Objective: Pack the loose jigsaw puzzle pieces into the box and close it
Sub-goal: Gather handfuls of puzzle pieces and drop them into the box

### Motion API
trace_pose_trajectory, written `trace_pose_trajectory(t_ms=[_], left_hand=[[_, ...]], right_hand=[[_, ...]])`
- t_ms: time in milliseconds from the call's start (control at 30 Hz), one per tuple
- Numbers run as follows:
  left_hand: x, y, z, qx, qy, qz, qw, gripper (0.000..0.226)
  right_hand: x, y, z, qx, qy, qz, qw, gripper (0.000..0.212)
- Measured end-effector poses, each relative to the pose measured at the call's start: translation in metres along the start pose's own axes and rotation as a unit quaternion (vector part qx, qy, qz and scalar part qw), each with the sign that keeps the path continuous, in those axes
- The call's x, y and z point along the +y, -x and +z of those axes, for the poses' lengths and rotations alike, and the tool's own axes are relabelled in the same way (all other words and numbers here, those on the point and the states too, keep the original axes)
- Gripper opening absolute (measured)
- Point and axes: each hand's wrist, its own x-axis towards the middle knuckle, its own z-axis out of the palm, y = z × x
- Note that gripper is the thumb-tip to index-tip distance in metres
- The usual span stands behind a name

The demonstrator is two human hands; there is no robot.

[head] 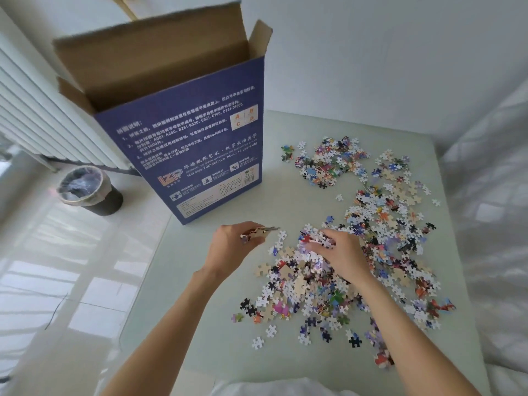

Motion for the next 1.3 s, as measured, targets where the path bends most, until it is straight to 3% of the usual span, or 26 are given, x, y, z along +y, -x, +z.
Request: trace_pose_trajectory(t_ms=[267,400,500,633,900,1100,1300], left_hand=[[0.066,-0.054,-0.133,0.187,-0.068,0.145,0.969,0.026],[0.083,-0.079,-0.188,0.285,-0.114,0.140,0.941,0.024],[0.080,-0.095,-0.213,0.328,-0.114,0.119,0.930,0.024],[0.061,-0.111,-0.227,0.299,-0.142,0.077,0.941,0.022],[0.043,-0.118,-0.238,0.217,-0.189,-0.005,0.958,0.028],[0.039,-0.116,-0.240,0.197,-0.160,0.017,0.967,0.016],[0.033,-0.112,-0.238,0.189,-0.148,0.034,0.970,0.018]], right_hand=[[-0.071,-0.029,-0.074,0.037,-0.131,-0.103,0.985,0.060],[-0.112,-0.053,-0.107,0.035,-0.149,-0.170,0.973,0.024],[-0.150,-0.075,-0.127,0.041,-0.161,-0.212,0.963,0.029],[-0.197,-0.111,-0.142,0.073,-0.145,-0.278,0.947,0.042],[-0.284,-0.158,-0.135,0.133,-0.103,-0.416,0.894,0.029],[-0.290,-0.182,-0.104,0.064,0.053,-0.481,0.873,0.027],[-0.296,-0.191,-0.093,-0.016,0.171,-0.468,0.867,0.025]])
